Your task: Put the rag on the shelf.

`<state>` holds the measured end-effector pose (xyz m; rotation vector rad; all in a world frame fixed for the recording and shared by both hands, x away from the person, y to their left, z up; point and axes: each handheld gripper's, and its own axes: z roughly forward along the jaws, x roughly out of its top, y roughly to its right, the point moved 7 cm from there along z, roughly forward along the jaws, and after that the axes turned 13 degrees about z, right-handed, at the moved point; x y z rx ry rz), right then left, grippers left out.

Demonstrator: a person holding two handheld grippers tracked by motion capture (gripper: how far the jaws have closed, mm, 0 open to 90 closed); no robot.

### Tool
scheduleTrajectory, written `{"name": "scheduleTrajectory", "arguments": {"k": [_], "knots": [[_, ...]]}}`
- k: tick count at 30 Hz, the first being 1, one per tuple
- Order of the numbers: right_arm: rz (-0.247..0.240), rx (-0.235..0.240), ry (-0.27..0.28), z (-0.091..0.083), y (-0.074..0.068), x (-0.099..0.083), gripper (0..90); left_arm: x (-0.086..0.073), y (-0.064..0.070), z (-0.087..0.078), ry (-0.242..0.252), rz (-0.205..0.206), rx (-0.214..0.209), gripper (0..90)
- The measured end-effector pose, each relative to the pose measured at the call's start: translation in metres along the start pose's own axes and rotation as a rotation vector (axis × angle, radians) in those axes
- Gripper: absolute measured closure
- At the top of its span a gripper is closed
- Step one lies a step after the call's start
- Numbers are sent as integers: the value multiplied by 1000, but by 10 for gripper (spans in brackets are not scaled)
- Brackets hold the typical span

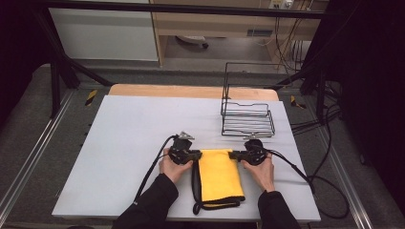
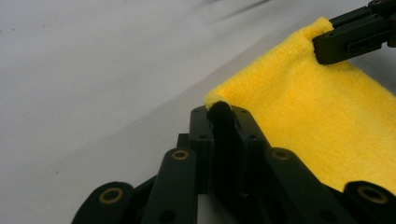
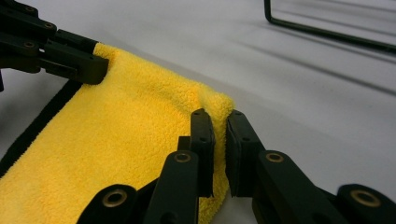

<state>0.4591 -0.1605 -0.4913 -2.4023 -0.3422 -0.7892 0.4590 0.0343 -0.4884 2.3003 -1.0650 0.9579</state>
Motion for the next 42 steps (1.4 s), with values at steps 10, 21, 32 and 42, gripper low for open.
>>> {"name": "scheduleTrajectory", "arguments": {"k": [10, 21, 32, 42], "knots": [[-36, 27, 106, -29, -18, 7, 832, 10, 7, -22, 118, 15, 6, 799], [-68, 32, 189, -48, -30, 13, 832, 22, 16, -40, 210, 45, 37, 799], [-88, 44, 258, -65, -40, 21, 832, 40, 19, -56, 255, 64, 43, 799], [-118, 50, 335, -87, -50, 31, 833, 56, 27, -73, 324, 101, 46, 799]]}}
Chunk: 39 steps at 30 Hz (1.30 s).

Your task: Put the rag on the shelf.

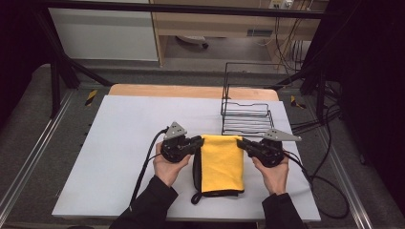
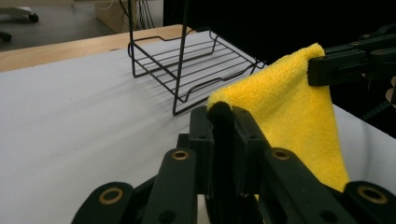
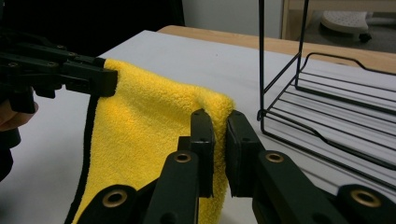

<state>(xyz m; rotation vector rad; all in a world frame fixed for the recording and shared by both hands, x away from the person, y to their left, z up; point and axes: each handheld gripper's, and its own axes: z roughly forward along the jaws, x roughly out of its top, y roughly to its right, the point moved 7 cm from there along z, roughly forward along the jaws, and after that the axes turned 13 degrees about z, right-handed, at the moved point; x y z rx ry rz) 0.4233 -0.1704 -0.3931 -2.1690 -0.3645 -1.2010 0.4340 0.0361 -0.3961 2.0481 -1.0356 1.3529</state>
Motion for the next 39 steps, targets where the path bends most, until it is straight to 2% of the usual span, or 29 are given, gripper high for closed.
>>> {"name": "scheduleTrajectory", "arguments": {"k": [21, 32, 39], "knots": [[-61, 16, 144, -35, -22, 34, 833, 45, 11, -22, 129, 58, 17, 799], [-80, 10, 208, -48, -26, 49, 834, 68, 14, -26, 195, 85, 39, 799], [-98, 16, 268, -58, -31, 61, 834, 83, 16, -30, 239, 102, 52, 799]]}}
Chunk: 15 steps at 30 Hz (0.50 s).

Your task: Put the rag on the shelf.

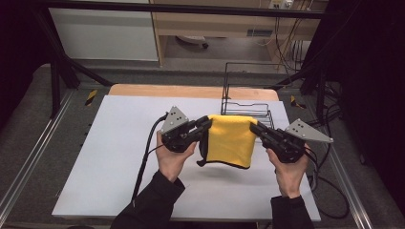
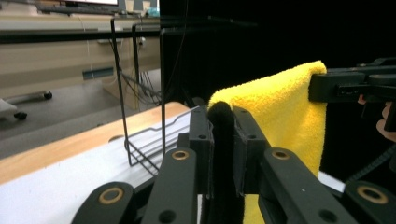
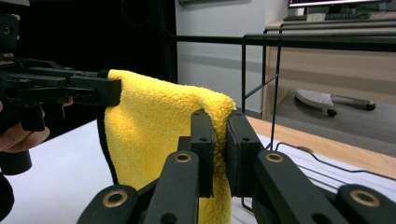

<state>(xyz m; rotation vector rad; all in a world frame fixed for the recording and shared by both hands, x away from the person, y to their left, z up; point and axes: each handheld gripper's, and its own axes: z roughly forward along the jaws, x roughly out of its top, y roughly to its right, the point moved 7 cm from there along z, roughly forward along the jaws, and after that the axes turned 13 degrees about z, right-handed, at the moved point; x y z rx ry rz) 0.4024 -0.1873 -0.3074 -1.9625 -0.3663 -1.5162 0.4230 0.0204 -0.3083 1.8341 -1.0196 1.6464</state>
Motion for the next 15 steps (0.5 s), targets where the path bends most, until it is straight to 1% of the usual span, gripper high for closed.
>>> {"name": "scheduleTrajectory", "arguments": {"k": [5, 7, 8, 11, 15], "knots": [[-7, 1, 24, -3, -2, 8, 834, 11, -1, -1, 25, 10, 4, 799], [-19, -5, 45, -4, -4, 15, 834, 16, -1, 0, 37, 10, 7, 799], [-19, -5, 45, -4, -4, 15, 834, 18, -1, 0, 42, 11, 7, 799], [-24, -11, 68, -6, -6, 22, 834, 25, -1, 0, 55, 20, 11, 799], [-29, -10, 98, -8, -7, 31, 834, 36, -3, 2, 76, 18, 17, 799]]}}
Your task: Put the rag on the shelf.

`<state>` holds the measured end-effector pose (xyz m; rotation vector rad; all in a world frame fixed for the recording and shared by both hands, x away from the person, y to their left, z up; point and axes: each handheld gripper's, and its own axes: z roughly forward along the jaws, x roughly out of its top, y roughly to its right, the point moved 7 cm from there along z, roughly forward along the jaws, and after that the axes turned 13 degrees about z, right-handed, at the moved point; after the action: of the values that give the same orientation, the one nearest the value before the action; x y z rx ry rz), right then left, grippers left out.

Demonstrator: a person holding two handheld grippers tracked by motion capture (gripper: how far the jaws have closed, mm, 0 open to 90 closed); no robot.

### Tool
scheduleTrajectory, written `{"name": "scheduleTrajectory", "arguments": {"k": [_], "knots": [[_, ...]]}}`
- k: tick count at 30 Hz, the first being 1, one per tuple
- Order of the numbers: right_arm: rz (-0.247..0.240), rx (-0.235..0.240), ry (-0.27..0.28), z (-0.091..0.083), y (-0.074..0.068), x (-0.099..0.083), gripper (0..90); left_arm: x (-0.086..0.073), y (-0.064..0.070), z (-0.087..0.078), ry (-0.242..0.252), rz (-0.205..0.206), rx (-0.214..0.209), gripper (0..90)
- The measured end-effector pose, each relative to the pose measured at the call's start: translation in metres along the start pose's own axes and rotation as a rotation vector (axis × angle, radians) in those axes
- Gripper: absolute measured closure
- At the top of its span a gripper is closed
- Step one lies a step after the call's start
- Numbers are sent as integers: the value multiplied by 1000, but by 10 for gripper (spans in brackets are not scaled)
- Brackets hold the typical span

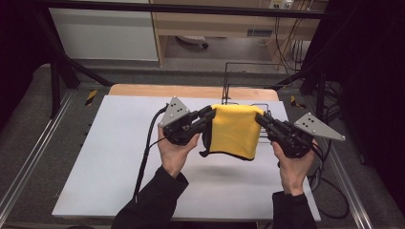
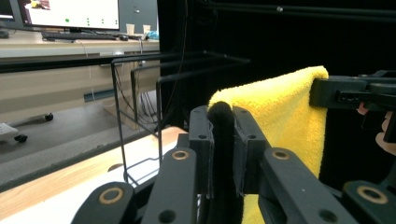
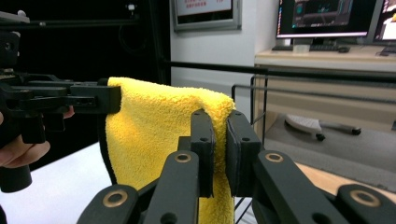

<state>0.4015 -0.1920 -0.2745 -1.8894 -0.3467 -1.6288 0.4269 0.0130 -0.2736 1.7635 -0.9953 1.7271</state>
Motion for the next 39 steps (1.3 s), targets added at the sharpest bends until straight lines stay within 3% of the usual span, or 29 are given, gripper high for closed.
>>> {"name": "scheduleTrajectory", "arguments": {"k": [20, 39], "knots": [[-24, -48, 112, -3, 4, 48, 835, 42, -7, 22, 83, 4, 19, 799], [-75, -91, 192, -2, 5, 105, 835, 99, -15, 36, 161, 43, 38, 799]]}}
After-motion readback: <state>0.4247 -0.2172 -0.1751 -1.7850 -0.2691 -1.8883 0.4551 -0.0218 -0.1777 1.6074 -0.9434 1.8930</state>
